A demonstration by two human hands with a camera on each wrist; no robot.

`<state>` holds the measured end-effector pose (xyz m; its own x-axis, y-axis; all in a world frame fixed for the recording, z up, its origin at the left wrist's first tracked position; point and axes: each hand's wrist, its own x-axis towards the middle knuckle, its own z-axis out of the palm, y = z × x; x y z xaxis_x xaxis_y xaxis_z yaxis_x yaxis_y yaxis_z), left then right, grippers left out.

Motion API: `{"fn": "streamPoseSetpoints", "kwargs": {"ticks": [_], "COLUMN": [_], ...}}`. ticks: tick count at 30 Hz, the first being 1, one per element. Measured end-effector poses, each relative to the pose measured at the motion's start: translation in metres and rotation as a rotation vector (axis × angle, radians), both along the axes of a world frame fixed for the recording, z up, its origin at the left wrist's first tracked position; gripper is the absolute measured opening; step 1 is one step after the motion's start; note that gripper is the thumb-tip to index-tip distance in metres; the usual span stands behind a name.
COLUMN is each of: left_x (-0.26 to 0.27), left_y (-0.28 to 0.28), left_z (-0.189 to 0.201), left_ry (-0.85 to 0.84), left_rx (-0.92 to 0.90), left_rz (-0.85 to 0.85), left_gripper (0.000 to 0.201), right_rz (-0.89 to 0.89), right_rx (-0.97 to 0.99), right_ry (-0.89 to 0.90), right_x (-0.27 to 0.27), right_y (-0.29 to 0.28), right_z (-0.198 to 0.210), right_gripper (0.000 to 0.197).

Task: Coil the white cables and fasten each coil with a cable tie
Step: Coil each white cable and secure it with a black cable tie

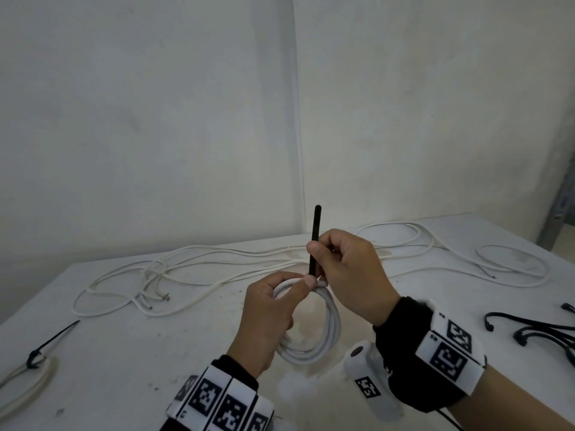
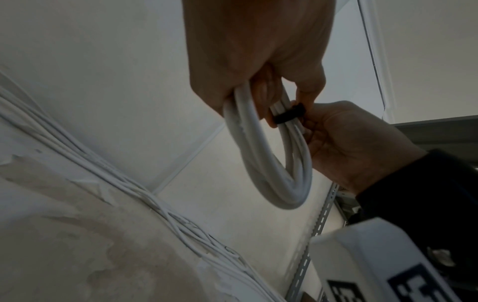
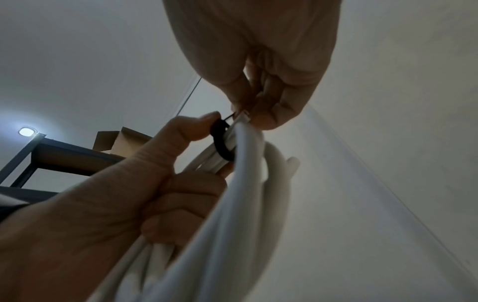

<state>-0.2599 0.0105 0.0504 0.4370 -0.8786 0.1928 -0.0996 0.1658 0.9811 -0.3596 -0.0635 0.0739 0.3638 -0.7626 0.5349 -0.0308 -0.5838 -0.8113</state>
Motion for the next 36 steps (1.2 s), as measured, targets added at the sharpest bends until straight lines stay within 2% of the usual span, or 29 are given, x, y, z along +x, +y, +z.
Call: {"fn": "streamPoseSetpoints", "kwargs": {"ticks": [8, 11, 15, 19, 24, 28, 31, 36], "left_x": [0.01, 0.014, 0.021, 0.029, 0.026, 0.028, 0.034, 0.059], "left_y": [0.001, 0.002, 0.002, 0.001, 0.004, 0.006, 0.008, 0.022], "left_z": [0.005, 0.004, 0.007, 0.008, -0.001, 0.0, -0.001, -0.001], "left_ry": [-0.097, -0.042, 0.084, 0.16, 0.106, 0.01, -0.03, 0.1], "left_rx": [-0.011, -0.022, -0.057, -0.084, -0.084, -0.091, -0.051, 0.075], "left_rz": [-0.014, -0.004, 0.023, 0.048, 0.089, 0.096, 0.071, -0.069], "left_gripper": [0.014, 0.015, 0.031, 0.04, 0.019, 0.016, 0.019, 0.019], "right_rz": [0.004, 0.127, 0.169, 0.255, 0.318, 0.245, 0.252, 0.224], "right_rx": [0.099, 0.126, 0.163, 0.313, 0.306, 0.258, 0.296, 0.428], "right_ry": [-0.021, -0.059, -0.021, 0.077, 0.075, 0.125, 0.107, 0.053], "right_x": [0.008, 0.01, 0.008, 0.006, 0.014, 0.019, 0.023, 0.032], "right_y": [-0.003, 0.0, 0.001, 0.004, 0.012, 0.019, 0.019, 0.016], "right_z": [0.001, 0.004, -0.002, -0.016, -0.02, -0.025, -0.025, -0.024], "right_gripper": [0.029, 0.023, 0.014, 0.044, 0.023, 0.029, 0.029, 0.033]}}
